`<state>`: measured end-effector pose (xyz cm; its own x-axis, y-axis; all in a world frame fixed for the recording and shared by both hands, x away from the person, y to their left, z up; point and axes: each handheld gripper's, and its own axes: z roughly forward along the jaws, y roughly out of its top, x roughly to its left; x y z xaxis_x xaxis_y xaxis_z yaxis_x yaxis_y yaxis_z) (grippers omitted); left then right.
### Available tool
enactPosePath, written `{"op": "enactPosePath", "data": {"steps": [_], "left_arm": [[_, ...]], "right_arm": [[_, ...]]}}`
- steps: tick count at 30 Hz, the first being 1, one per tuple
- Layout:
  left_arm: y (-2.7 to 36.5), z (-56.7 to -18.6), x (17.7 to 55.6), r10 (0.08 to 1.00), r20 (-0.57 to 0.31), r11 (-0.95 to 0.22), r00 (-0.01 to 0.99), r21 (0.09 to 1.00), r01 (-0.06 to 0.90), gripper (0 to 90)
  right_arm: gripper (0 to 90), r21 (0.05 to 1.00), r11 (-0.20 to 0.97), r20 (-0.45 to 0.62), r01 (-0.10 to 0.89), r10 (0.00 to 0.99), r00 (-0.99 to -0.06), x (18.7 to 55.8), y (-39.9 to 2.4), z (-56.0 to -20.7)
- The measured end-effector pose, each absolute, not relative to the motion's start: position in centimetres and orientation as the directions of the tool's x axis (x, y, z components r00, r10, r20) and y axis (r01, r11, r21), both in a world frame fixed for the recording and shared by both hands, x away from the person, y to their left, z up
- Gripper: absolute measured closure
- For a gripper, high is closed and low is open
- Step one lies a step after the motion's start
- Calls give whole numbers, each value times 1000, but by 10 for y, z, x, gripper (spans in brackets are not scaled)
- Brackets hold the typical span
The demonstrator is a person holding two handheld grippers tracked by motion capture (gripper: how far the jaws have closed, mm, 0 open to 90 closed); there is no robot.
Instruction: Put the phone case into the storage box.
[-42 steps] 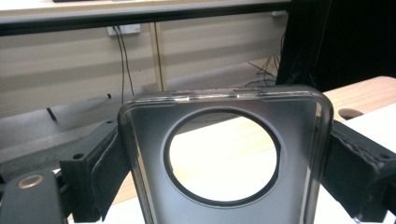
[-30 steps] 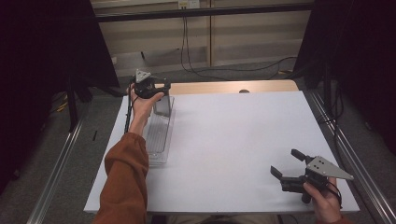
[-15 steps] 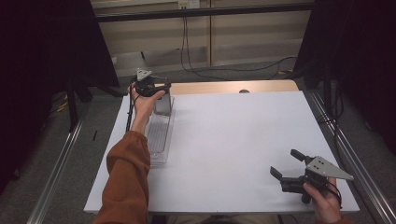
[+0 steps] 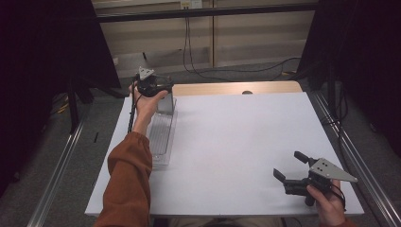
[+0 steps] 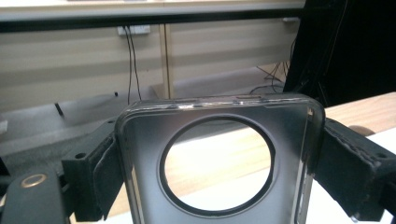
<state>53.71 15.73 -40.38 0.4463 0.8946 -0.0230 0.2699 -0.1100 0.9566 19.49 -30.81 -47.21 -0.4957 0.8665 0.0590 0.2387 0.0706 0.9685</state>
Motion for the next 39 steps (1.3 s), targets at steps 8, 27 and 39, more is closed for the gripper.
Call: {"op": "enactPosePath", "data": {"steps": [8, 27, 39], "left_arm": [[155, -415, 542, 899, -21, -127, 438, 944, 305, 107], [161, -424, 551, 922, -63, -85, 383, 930, 357, 65], [150, -421, 558, 929, -14, -125, 370, 929, 349, 62]], "right_arm": [[0, 969, 71, 60, 238, 864, -499, 195, -308, -472], [0, 967, 67, 68, 244, 861, -505, 194, -308, -473], [0, 966, 73, 67, 248, 855, -515, 195, -308, -474]]}}
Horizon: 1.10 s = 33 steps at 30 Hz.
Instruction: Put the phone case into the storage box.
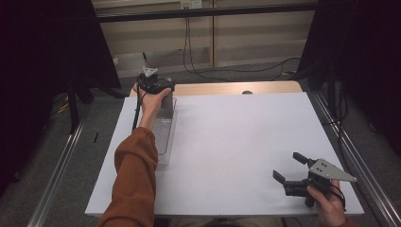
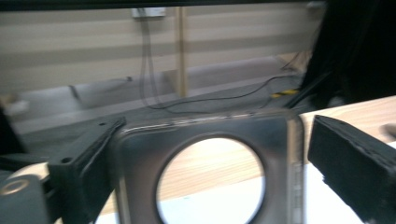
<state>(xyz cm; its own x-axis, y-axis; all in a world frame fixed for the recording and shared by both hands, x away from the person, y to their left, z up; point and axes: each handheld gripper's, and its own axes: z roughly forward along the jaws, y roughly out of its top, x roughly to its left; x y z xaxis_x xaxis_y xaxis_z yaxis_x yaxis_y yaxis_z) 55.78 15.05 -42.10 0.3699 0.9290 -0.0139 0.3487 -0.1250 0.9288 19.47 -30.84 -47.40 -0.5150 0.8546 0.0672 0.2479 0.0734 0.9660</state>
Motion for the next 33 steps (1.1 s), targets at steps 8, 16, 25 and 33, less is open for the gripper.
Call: {"op": "enactPosePath", "data": {"steps": [8, 16, 25, 33], "left_arm": [[160, -419, 559, 905, -52, -110, 423, 931, 349, 128], [158, -406, 553, 896, -32, -104, 443, 954, 280, 129], [160, -408, 553, 874, -46, -111, 483, 950, 292, 132], [155, -409, 553, 860, -32, -120, 509, 957, 263, 148]], "right_arm": [[1, 965, 74, 68, 252, 856, -513, 194, -309, -474], [1, 963, 77, 70, 258, 854, -516, 195, -309, -475], [1, 963, 84, 63, 254, 852, -520, 195, -309, -475], [1, 963, 86, 63, 256, 851, -522, 195, -309, -475]]}}
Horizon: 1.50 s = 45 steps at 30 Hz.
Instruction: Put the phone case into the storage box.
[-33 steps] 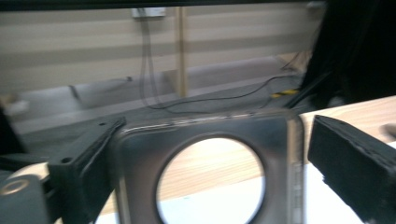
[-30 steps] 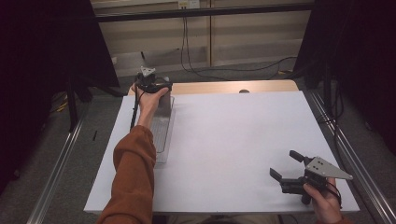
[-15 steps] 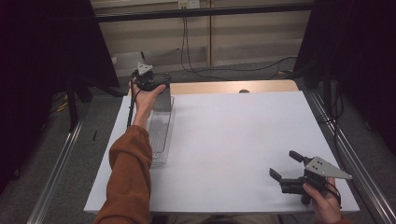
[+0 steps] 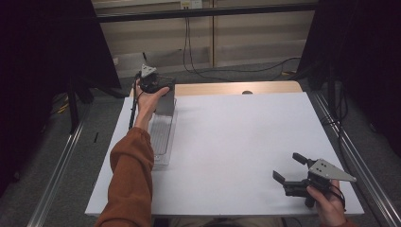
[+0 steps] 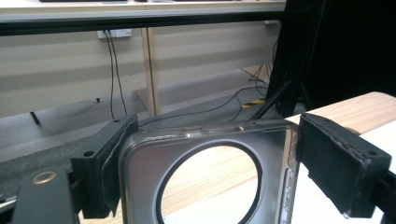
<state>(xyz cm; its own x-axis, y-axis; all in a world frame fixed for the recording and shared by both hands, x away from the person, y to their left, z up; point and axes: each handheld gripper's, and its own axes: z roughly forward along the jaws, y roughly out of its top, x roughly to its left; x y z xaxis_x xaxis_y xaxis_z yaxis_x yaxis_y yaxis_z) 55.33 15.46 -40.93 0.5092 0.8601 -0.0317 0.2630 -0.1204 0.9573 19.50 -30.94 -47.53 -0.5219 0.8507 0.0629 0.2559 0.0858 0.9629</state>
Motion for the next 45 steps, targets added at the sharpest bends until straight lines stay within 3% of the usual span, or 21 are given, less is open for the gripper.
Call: {"op": "enactPosePath", "data": {"steps": [18, 31, 45], "left_arm": [[165, -414, 553, 885, -44, -131, 463, 931, 339, 36], [169, -412, 541, 890, -7, -155, 455, 935, 318, 22], [181, -412, 524, 893, -41, -104, 449, 950, 294, 17]], "right_arm": [[1, 964, 83, 63, 252, 852, -520, 195, -309, -475], [0, 966, 74, 63, 246, 860, -506, 195, -309, -474], [1, 967, 73, 61, 245, 866, -496, 196, -309, -474]]}}
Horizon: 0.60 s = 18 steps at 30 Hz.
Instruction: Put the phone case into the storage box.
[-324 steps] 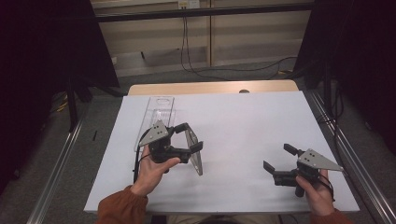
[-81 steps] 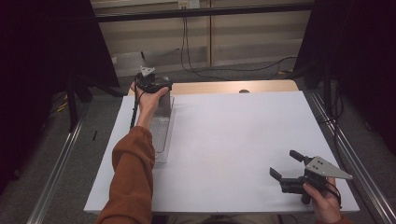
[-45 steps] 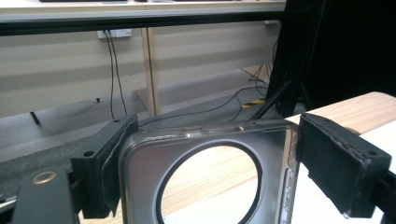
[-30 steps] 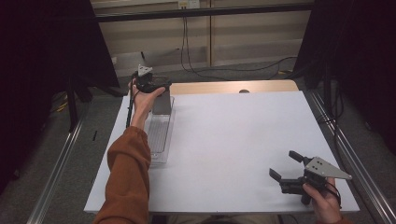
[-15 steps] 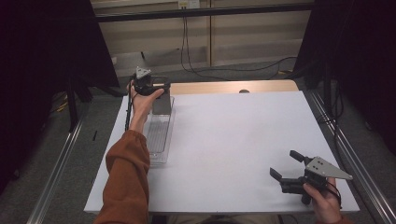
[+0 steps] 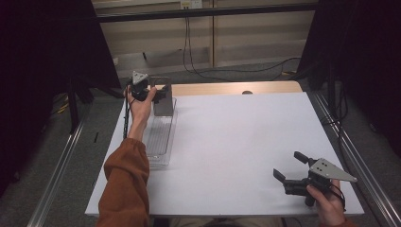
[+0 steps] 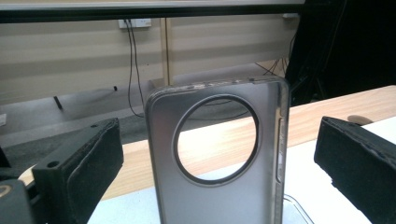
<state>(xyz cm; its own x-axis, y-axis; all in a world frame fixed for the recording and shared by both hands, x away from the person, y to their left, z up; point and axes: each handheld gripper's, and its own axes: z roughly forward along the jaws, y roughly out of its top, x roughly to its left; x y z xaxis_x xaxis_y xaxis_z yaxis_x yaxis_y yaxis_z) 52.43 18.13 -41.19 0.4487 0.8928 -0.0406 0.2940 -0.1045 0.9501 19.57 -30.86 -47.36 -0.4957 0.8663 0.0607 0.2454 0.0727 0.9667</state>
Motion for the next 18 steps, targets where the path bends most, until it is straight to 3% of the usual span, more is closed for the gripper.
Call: {"op": "enactPosePath", "data": {"steps": [18], "left_arm": [[192, -401, 495, 879, -23, -105, 477, 965, 241, 18]], "right_arm": [[3, 971, 57, 48, 234, 906, -420, 197, -313, -473]]}}
